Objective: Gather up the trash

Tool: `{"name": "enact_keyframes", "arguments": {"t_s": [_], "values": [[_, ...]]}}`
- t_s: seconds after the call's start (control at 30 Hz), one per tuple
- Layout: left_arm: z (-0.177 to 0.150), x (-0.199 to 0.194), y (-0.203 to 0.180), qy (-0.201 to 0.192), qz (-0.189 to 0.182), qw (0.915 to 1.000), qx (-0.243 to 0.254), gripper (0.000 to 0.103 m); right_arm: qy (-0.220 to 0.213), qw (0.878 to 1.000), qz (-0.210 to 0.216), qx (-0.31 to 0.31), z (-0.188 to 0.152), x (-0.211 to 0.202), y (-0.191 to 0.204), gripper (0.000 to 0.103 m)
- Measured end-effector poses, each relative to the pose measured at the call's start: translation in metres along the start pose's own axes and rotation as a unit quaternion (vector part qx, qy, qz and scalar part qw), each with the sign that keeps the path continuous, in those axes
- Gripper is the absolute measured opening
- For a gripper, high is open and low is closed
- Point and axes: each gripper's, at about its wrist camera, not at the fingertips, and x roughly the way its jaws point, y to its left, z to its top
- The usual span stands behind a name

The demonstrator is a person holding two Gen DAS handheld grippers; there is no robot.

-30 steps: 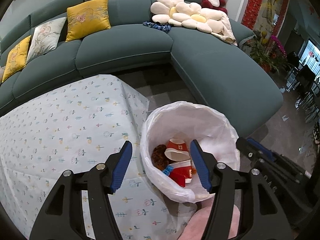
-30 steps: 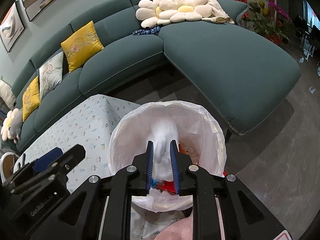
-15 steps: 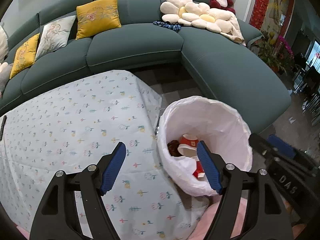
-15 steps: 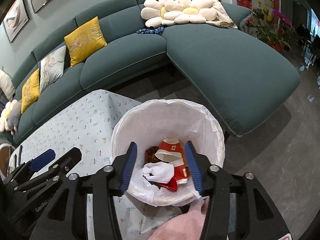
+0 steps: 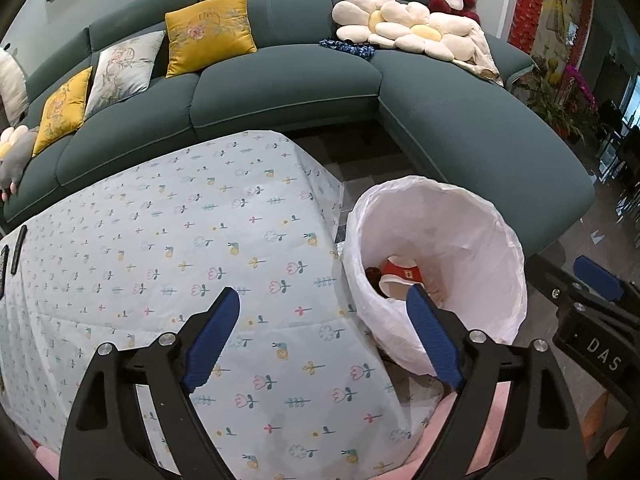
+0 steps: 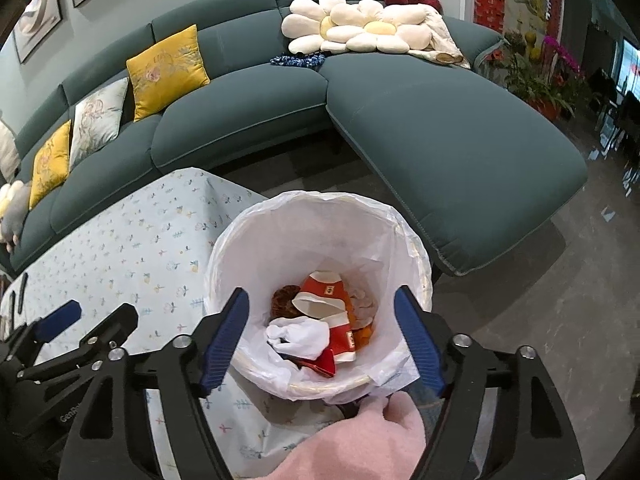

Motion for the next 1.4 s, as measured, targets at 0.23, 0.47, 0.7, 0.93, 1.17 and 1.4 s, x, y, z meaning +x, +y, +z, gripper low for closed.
{"name": "enact_keyframes", "arguments": {"t_s": [0.23, 0.47, 0.7, 0.93, 1.17, 1.4], "values": [[-0.010, 0.000, 0.005, 0.006, 0.008, 0.9999, -0.003, 0.088, 0.004, 1.000, -0.007, -0.011, -0.010, 0.000, 0.000, 0.084], [-0.015, 0.000, 0.005, 0.007, 0.017, 0.9998, -0.003, 0.090, -0.004, 1.000, -0.014, -0.021, -0.022, -0.001, 0.002, 0.096], [-0.018, -0.001, 0.005, 0.007, 0.022, 0.9997, -0.001, 0.091, -0.008, 0.999, -0.022, -0.029, -0.027, 0.000, 0.003, 0.096], [-0.019, 0.000, 0.006, 0.007, 0.027, 0.9996, -0.003, 0.093, -0.013, 0.999, -0.029, -0.036, -0.034, 0.001, 0.007, 0.096], [-0.022, 0.000, 0.007, 0.005, 0.031, 0.9995, -0.007, 0.093, -0.009, 0.999, -0.031, -0.034, -0.040, 0.000, 0.006, 0.096], [-0.024, 0.001, 0.003, 0.005, 0.035, 0.9994, -0.004, 0.093, -0.006, 0.999, -0.033, -0.033, -0.041, 0.002, 0.003, 0.096]]}}
